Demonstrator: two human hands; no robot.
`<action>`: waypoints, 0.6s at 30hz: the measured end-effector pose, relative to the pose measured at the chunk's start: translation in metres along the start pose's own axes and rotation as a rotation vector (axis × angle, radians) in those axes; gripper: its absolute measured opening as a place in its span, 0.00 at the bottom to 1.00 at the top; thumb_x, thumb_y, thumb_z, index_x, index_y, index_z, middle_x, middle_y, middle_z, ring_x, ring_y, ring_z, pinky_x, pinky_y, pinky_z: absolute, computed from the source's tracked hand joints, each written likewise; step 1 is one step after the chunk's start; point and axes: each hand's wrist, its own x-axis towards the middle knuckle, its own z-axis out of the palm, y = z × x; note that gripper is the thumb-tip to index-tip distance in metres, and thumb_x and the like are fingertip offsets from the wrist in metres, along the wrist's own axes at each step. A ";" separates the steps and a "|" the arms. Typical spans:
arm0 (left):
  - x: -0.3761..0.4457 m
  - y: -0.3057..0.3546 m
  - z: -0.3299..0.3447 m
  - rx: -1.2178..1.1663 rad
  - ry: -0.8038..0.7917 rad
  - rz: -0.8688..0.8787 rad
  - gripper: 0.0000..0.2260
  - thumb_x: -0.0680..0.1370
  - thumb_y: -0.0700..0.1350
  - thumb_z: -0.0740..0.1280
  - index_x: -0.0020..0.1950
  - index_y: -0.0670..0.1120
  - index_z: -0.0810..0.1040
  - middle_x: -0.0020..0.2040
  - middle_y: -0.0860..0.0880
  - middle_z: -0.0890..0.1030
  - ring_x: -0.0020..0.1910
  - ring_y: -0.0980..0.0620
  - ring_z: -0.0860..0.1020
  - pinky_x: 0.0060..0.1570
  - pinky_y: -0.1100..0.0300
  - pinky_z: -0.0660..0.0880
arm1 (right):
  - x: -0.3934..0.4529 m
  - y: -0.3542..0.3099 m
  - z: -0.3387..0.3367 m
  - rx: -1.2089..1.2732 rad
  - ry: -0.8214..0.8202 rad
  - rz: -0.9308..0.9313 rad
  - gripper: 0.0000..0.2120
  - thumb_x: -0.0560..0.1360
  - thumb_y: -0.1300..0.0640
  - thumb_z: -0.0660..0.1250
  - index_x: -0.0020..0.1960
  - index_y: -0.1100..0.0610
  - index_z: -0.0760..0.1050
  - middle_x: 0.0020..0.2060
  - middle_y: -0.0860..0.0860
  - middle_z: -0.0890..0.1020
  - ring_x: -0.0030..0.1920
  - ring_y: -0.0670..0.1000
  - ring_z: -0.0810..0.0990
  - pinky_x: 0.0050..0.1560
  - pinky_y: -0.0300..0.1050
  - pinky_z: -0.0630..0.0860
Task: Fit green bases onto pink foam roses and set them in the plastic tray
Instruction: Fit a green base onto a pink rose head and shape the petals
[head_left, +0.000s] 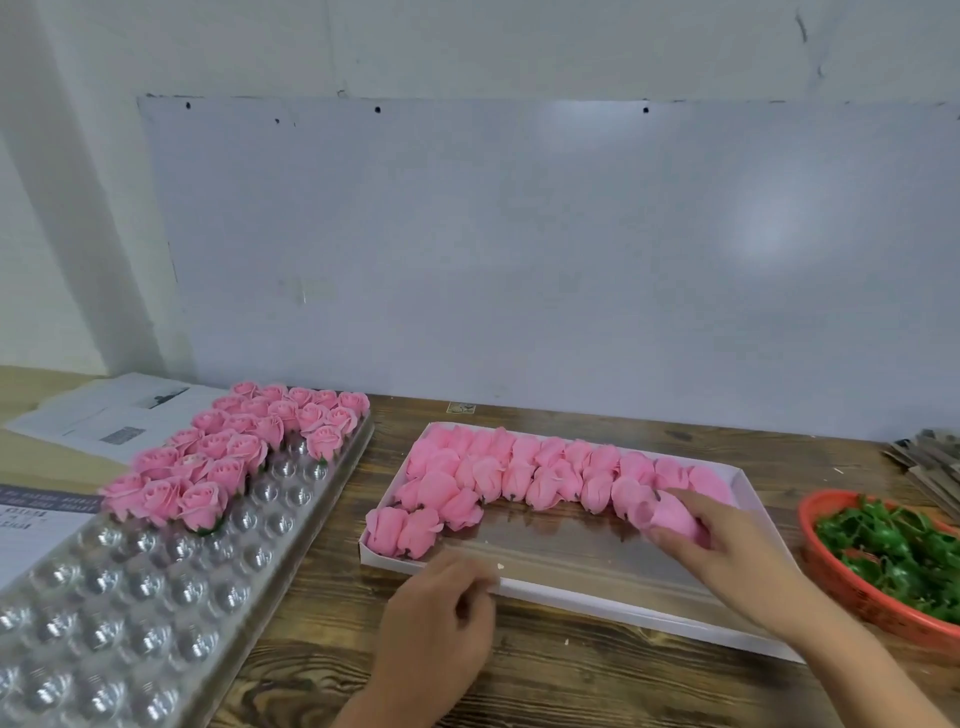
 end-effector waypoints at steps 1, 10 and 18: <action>0.009 0.014 0.002 -0.116 -0.017 -0.017 0.17 0.75 0.36 0.72 0.49 0.60 0.81 0.45 0.64 0.80 0.43 0.65 0.79 0.39 0.73 0.74 | -0.004 -0.011 0.005 0.004 0.029 -0.029 0.09 0.75 0.50 0.71 0.53 0.38 0.78 0.32 0.45 0.78 0.35 0.43 0.72 0.37 0.34 0.68; 0.063 0.076 0.038 -0.571 -0.338 -0.144 0.29 0.65 0.70 0.72 0.63 0.76 0.65 0.66 0.75 0.70 0.64 0.77 0.67 0.60 0.74 0.66 | -0.017 -0.056 0.054 0.415 -0.034 -0.181 0.22 0.77 0.70 0.63 0.61 0.45 0.75 0.52 0.40 0.83 0.53 0.40 0.81 0.52 0.31 0.74; 0.052 0.063 0.055 -0.649 -0.230 -0.135 0.19 0.69 0.55 0.75 0.59 0.65 0.79 0.57 0.64 0.82 0.60 0.64 0.79 0.61 0.63 0.76 | -0.022 -0.043 0.079 0.457 0.161 -0.110 0.26 0.70 0.62 0.66 0.55 0.31 0.70 0.55 0.37 0.79 0.54 0.41 0.81 0.48 0.33 0.77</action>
